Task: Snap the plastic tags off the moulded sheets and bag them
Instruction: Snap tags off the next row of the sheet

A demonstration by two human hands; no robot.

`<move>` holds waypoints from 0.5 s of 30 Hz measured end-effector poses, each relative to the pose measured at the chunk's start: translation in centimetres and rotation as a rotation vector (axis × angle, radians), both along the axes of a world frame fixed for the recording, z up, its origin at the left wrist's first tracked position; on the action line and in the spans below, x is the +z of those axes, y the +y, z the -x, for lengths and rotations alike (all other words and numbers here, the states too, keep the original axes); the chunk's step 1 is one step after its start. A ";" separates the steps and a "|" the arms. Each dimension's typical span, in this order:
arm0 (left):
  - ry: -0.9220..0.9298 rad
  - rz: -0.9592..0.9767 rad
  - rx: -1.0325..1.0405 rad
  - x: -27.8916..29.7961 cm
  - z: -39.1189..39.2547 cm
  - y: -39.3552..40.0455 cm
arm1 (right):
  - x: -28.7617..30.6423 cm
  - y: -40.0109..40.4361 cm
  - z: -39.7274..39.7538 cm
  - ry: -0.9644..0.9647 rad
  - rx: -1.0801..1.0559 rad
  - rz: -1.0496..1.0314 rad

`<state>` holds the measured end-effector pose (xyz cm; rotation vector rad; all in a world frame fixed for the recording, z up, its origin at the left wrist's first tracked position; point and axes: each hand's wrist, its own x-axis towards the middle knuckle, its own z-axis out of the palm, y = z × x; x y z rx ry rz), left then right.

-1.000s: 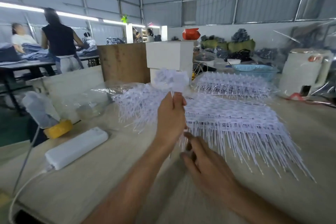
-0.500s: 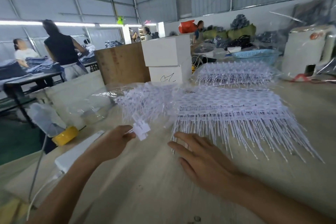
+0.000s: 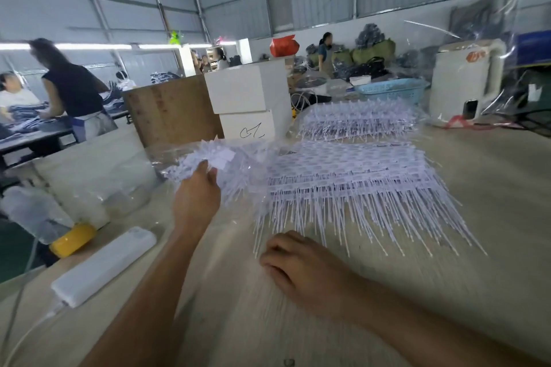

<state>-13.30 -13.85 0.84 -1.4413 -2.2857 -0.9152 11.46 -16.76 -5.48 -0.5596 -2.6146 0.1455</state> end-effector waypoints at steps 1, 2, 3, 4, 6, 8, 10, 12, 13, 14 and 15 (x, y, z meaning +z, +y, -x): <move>0.017 0.093 0.007 -0.2 0.2 0.0 | 0.0 -0.1 0.0 -0.001 0.001 -0.002; 0.030 0.257 -0.025 -0.7 0.5 0.0 | 0.1 -0.2 0.0 -0.003 0.001 -0.005; 0.030 0.424 -0.080 -1.2 0.6 -0.1 | 0.1 -0.2 0.0 -0.004 -0.001 -0.006; 0.005 0.536 -0.132 -1.6 0.7 -0.3 | 0.1 -0.1 -0.1 -0.005 -0.003 -0.005; -0.051 0.558 -0.208 -1.7 1.1 -0.9 | 0.1 -0.1 0.0 -0.010 -0.005 0.000; -0.095 0.500 -0.307 -1.4 1.1 -0.6 | -0.1 0.0 0.0 -0.013 -0.007 -0.001; -0.139 0.420 -0.368 -0.6 0.5 -0.1 | -0.3 0.1 0.1 -0.012 -0.008 -0.002; -0.111 0.124 -0.238 0.9 0.1 0.9 | -0.4 0.1 0.2 -0.006 -0.007 0.000; -0.103 -0.081 -0.124 1.8 -0.1 1.1 | -0.4 0.1 0.2 0.001 -0.008 0.001; -0.103 -0.284 -0.027 2.6 -0.3 1.0 | -0.4 0.1 0.2 0.006 -0.009 0.004; -0.115 -0.429 0.031 3.2 -0.4 0.7 | -0.4 0.1 0.2 0.008 -0.010 0.007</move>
